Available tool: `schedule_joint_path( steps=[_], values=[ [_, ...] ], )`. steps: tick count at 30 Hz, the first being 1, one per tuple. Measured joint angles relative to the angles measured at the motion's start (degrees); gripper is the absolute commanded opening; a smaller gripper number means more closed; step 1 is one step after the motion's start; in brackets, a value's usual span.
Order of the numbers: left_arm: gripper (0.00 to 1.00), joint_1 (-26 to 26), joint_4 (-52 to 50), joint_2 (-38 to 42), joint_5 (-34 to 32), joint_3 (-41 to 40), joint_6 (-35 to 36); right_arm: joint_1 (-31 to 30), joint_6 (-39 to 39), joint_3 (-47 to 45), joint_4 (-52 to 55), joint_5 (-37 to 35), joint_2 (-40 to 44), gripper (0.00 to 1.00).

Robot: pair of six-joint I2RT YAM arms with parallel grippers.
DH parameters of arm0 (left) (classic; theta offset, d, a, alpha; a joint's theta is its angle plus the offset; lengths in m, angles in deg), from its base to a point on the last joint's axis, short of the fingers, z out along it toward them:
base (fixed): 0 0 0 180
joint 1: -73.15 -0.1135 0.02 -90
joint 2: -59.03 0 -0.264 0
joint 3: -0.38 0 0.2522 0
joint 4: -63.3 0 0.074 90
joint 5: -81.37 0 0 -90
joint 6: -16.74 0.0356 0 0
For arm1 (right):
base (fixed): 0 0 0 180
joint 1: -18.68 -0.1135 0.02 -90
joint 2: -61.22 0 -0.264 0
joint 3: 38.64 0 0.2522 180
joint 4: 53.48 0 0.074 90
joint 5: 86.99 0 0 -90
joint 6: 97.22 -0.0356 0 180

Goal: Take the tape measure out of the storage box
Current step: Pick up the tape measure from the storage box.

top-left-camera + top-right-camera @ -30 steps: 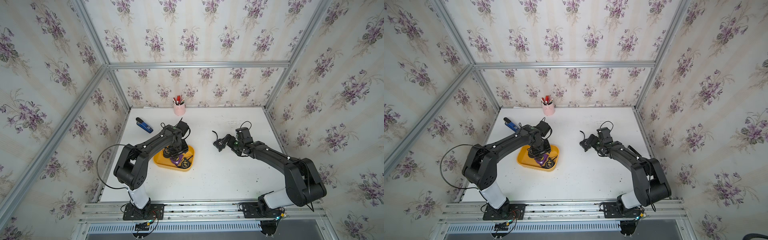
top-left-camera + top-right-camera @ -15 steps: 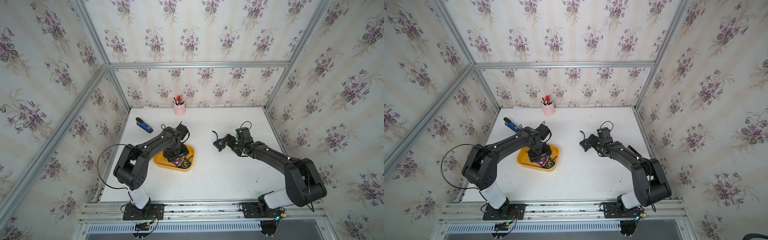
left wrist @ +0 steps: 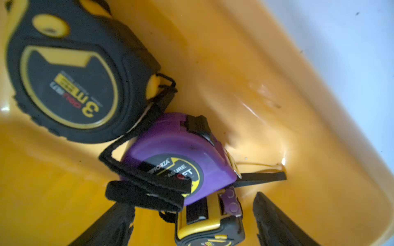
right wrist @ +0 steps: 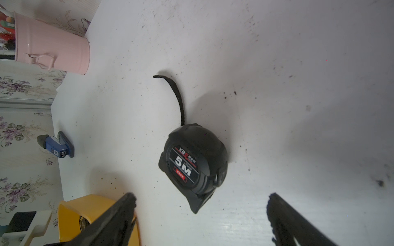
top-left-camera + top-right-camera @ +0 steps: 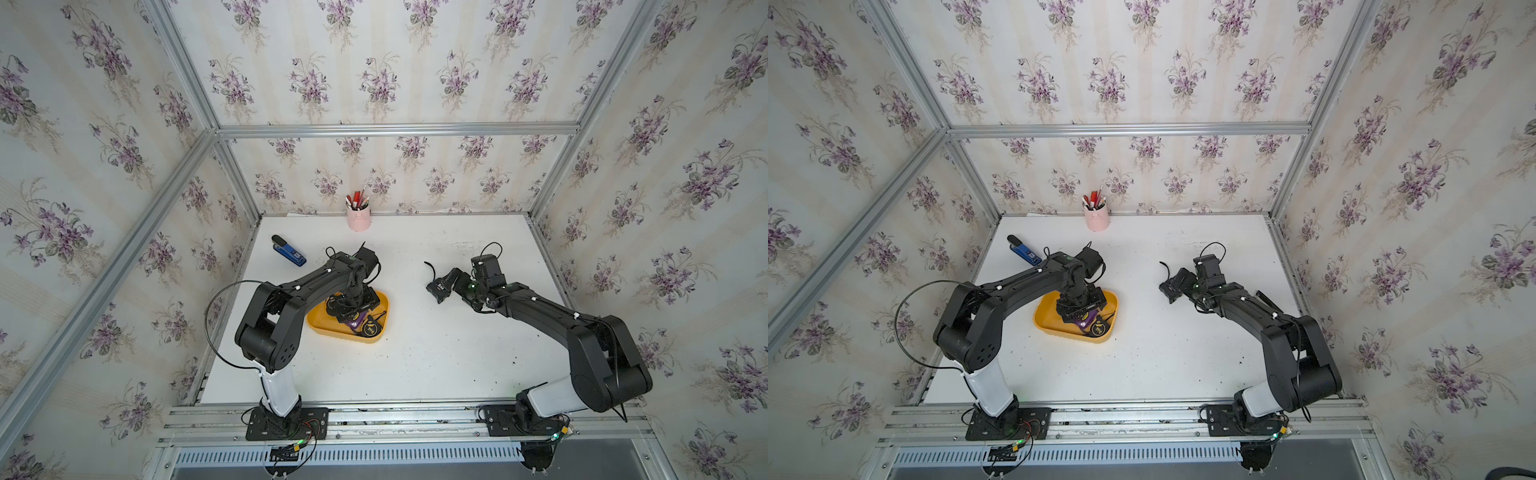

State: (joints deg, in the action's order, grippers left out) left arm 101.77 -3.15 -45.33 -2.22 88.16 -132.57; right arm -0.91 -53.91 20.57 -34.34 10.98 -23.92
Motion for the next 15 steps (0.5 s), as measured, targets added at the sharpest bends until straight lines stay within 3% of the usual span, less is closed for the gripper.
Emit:
schedule_joint_path(
  steps=[15],
  values=[
    [0.91,0.7,-0.5,0.6,5.4,-1.5,1.9,0.0,0.0,0.1,0.0,0.2,-0.2,0.99]
  ],
)
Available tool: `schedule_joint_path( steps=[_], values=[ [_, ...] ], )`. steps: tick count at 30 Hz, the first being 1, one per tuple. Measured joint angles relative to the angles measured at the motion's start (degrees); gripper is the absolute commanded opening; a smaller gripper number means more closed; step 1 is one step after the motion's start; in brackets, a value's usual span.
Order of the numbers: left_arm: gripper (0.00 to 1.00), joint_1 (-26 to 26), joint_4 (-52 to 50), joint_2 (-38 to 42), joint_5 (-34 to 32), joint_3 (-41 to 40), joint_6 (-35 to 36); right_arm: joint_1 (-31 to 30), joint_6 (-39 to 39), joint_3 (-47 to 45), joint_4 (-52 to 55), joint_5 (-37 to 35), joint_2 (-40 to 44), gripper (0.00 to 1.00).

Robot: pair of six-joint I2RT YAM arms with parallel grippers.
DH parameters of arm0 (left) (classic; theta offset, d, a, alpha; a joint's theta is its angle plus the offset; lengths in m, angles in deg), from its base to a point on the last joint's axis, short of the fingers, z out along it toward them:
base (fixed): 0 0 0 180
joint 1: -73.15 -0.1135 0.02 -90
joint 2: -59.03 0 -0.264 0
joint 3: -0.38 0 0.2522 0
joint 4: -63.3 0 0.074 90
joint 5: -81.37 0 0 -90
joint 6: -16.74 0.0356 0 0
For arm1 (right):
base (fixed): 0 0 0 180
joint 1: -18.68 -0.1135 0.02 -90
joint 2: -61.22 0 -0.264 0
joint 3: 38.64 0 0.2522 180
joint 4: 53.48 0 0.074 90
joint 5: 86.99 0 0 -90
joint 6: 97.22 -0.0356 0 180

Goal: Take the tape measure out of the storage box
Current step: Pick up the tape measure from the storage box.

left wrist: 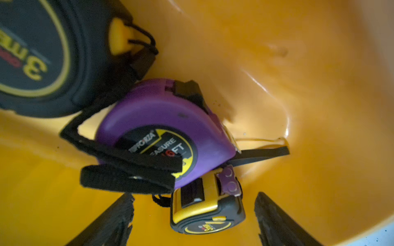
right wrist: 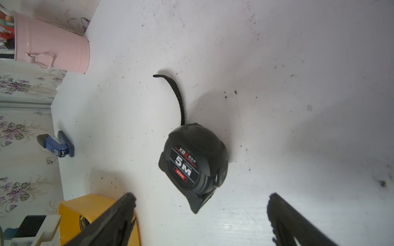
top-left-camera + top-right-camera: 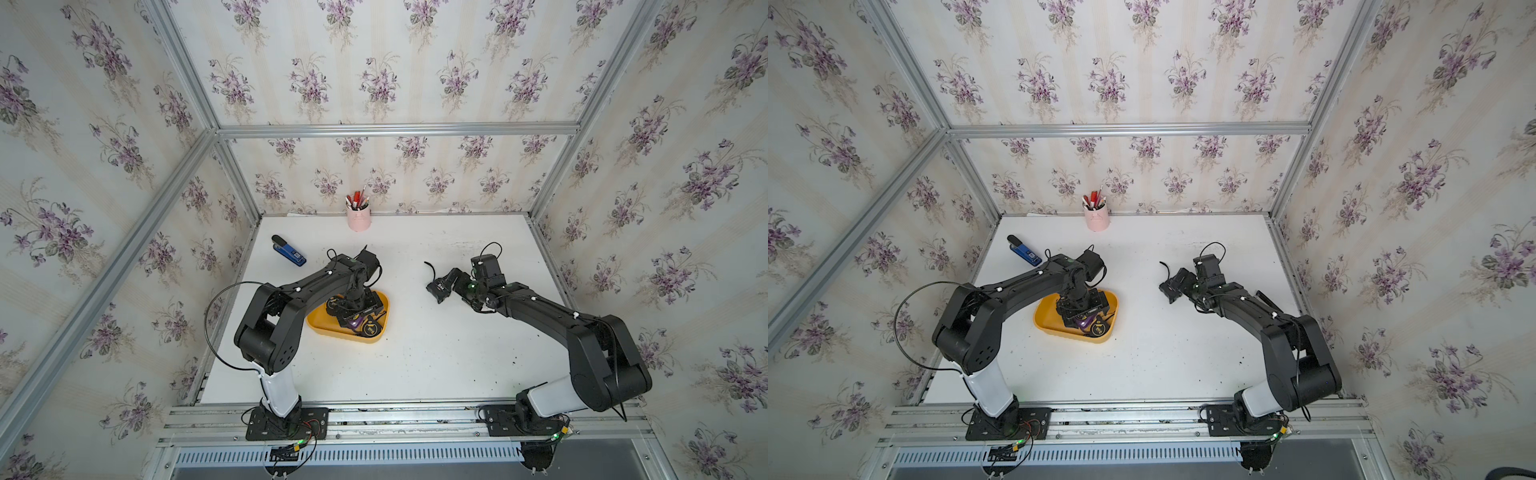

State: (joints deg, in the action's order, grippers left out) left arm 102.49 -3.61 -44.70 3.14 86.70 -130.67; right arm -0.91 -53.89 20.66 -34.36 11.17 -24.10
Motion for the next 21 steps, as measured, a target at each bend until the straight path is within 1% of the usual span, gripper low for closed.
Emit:
schedule_joint_path(
  steps=[11,21],
  values=[
    [0.92,1.0,-0.2,-3.6,5.5,2.9,1.5,0.0,0.0,0.7,0.0,0.2,-0.3,0.99],
    [0.92,0.9,-0.1,-4.2,6.7,3.2,1.9,0.0,0.1,0.7,0.0,0.2,-0.3,0.99]
  ],
)
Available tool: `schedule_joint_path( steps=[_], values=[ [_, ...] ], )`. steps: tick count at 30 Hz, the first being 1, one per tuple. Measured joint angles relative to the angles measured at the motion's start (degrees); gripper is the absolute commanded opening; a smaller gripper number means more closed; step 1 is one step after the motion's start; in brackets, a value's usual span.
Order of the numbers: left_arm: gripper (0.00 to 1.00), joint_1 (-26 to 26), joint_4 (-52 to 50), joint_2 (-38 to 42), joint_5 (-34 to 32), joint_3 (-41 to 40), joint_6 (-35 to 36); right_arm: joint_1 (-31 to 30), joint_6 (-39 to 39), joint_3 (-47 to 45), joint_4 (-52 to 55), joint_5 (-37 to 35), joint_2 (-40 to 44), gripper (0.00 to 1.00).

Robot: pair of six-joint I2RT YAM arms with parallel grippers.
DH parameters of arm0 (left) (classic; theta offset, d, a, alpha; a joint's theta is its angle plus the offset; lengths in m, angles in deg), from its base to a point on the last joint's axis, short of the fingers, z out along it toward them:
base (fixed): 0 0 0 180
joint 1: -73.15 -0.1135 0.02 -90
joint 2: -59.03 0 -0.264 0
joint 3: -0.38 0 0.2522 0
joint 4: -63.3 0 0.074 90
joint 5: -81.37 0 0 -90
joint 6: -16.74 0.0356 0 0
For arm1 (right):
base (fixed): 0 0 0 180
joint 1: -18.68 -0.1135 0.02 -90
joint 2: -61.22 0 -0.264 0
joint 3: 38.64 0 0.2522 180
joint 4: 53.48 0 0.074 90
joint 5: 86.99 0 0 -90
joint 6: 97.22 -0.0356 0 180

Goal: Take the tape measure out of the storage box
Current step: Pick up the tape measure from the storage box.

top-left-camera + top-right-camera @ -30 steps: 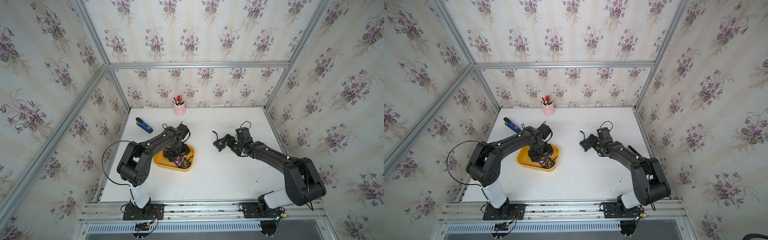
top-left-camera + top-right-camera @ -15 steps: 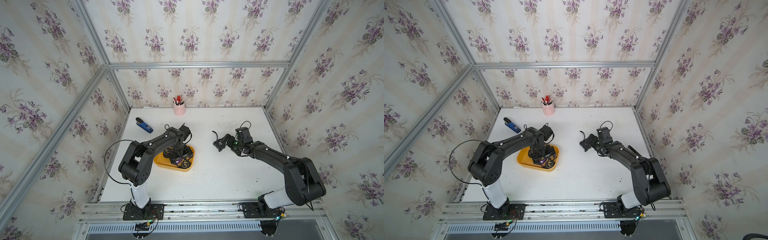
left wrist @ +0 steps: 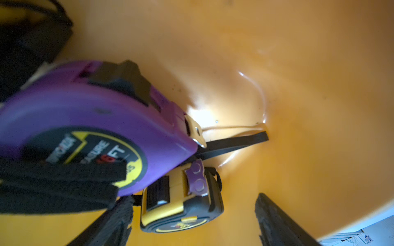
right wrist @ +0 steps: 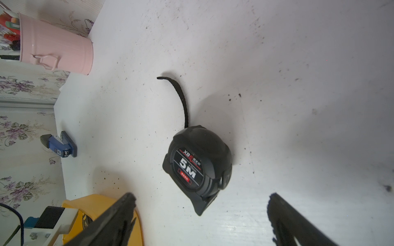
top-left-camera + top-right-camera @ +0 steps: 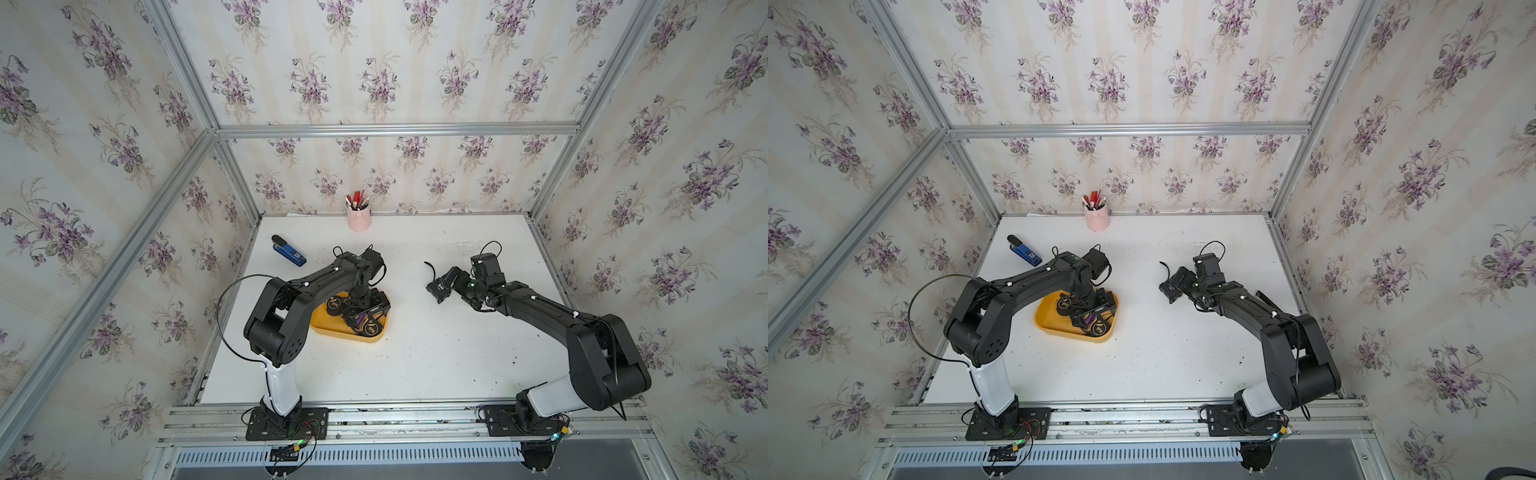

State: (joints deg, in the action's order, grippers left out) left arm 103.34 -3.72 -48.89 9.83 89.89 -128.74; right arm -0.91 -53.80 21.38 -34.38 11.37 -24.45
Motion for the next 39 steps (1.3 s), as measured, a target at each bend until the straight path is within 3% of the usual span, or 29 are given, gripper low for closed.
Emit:
schedule_joint_path(
  steps=[13,16,20,23,29,39],
  values=[
    [0.85,0.1,1.2,-0.1,3.3,-4.0,-0.5,0.0,0.0,0.0,0.0,0.0,0.0,0.99],
    [0.74,0.1,1.2,-0.1,3.7,-4.0,-0.7,0.0,0.0,0.0,0.0,0.0,0.0,0.99],
    [0.53,0.1,1.4,0.4,3.7,-4.0,-0.7,0.0,0.0,0.0,0.0,-0.1,-0.3,0.98],
    [0.44,0.1,1.5,0.8,3.4,-4.0,-0.7,0.0,-0.1,0.0,0.0,-0.1,-0.5,0.98],
    [0.37,0.0,1.2,1.5,2.5,-3.2,-0.7,0.0,-0.2,0.3,0.0,-0.1,-0.6,0.98],
    [0.38,-0.2,-0.9,2.8,-0.8,-0.6,-0.5,0.0,-0.4,0.8,0.0,0.0,-1.4,0.98]
  ],
)
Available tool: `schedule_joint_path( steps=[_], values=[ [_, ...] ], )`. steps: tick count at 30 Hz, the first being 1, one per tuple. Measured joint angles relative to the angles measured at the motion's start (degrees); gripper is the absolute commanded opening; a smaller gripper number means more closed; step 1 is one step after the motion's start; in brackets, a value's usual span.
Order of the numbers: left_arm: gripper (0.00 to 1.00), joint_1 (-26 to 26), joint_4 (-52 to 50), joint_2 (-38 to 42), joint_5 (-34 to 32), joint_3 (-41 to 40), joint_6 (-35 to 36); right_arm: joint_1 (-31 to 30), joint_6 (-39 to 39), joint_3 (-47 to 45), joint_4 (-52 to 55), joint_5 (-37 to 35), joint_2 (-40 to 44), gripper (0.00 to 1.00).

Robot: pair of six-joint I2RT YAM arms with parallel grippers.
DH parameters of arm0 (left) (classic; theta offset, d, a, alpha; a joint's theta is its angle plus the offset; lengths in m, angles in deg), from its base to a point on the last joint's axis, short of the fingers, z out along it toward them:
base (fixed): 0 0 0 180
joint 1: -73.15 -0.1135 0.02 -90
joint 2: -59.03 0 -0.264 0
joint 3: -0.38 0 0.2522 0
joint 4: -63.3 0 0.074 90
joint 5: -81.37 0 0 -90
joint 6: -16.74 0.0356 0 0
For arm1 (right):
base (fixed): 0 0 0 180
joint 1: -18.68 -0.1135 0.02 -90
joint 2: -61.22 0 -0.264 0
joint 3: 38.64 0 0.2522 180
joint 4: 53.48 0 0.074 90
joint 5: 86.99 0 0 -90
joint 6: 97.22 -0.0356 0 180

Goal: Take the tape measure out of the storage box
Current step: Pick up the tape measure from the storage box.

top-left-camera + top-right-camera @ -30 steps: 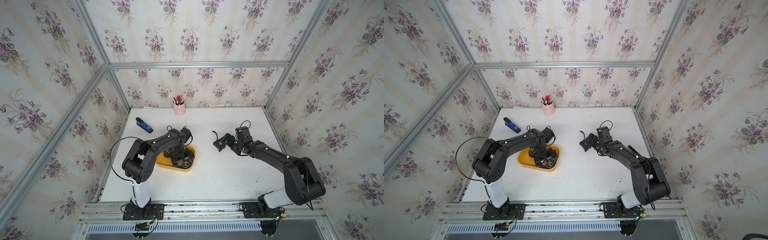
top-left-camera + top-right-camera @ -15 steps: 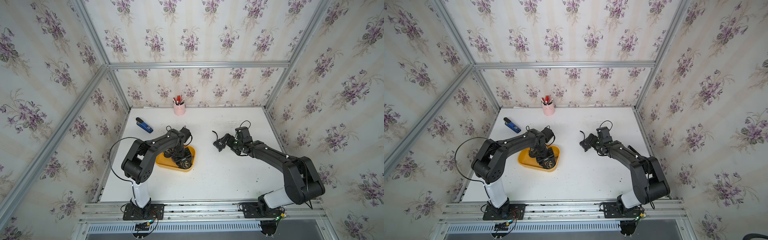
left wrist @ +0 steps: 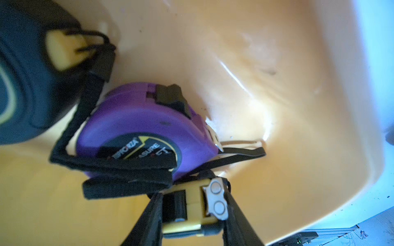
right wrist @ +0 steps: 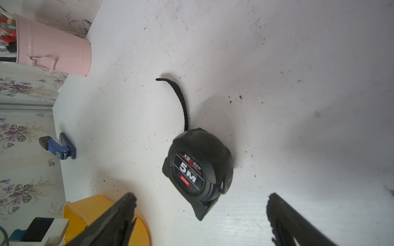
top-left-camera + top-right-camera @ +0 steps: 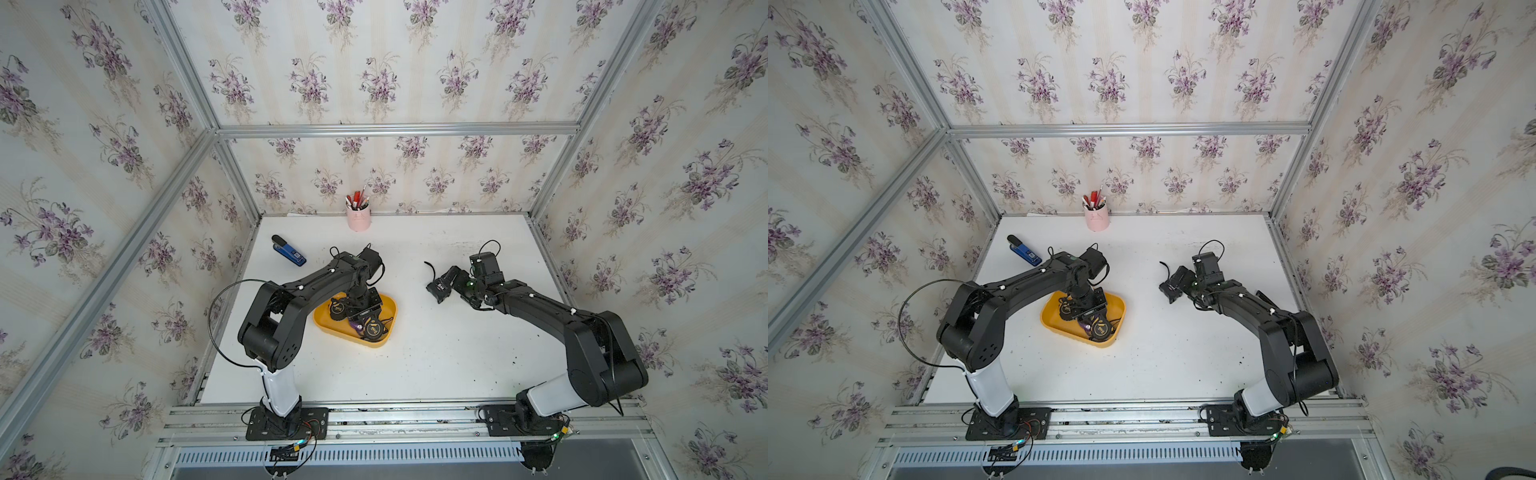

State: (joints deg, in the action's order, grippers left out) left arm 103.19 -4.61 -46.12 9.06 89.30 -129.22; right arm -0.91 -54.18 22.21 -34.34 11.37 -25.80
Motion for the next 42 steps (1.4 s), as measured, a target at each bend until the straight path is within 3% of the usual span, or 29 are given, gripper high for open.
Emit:
schedule_joint_path(
  steps=[20,30,42],
  values=[
    [0.4,-4.2,-3.3,4.9,-4.5,3.4,0.1,-0.8,0.3,-0.2,-1.3,2.1,-0.6,0.98],
    [0.4,-6.7,-3.1,7.0,-5.4,5.2,0.2,-7.4,5.1,-2.2,-12.4,11.9,4.7,0.99],
    [0.43,-8.3,-3.3,10.6,-3.0,11.6,-0.7,-15.3,8.2,-1.2,-24.3,24.9,3.3,0.99]
  ],
)
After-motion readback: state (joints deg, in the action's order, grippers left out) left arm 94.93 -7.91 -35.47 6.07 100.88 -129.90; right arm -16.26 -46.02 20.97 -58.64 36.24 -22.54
